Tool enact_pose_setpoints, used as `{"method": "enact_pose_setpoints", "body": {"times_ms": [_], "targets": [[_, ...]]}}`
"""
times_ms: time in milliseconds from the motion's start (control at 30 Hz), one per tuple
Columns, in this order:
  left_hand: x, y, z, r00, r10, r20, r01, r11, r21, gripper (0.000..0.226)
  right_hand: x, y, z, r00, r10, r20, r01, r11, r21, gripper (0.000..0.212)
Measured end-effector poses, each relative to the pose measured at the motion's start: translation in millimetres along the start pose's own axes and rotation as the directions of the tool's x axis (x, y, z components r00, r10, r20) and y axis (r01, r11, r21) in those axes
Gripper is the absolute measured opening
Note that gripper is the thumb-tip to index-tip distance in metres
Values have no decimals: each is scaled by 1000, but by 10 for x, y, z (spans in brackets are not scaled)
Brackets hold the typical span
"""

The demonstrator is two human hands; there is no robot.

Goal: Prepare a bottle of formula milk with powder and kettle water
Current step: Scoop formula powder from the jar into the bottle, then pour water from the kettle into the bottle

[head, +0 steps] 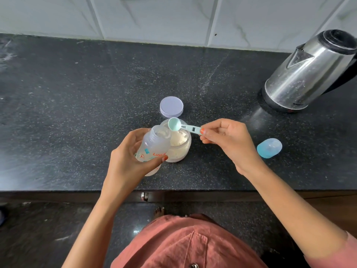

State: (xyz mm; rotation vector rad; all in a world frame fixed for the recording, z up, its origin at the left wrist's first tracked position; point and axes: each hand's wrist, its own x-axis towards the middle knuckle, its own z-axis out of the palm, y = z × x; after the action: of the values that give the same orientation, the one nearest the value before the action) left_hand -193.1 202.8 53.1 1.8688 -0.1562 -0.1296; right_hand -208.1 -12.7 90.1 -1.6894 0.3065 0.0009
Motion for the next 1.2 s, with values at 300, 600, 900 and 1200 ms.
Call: {"method": "enact_pose_setpoints", "body": {"times_ms": [300,600,900,1200], "targets": [[-63,-80,-2,996,-1,89,9,996,-87,60,201,63,372,911,-337,236,397,573,-717,16],[-57,-116,-83,983,22,181,-12,998,-55,62,250,98,473,900,-323,294,415,423,-805,24],[-23,-59,-61,951,61,303,-45,997,-60,60,216,141,355,939,-342,22,280,728,-625,14],[-70,167,381,900,109,422,-76,993,-95,61,155,224,-187,936,-300,-185,173,848,-502,6]]}}
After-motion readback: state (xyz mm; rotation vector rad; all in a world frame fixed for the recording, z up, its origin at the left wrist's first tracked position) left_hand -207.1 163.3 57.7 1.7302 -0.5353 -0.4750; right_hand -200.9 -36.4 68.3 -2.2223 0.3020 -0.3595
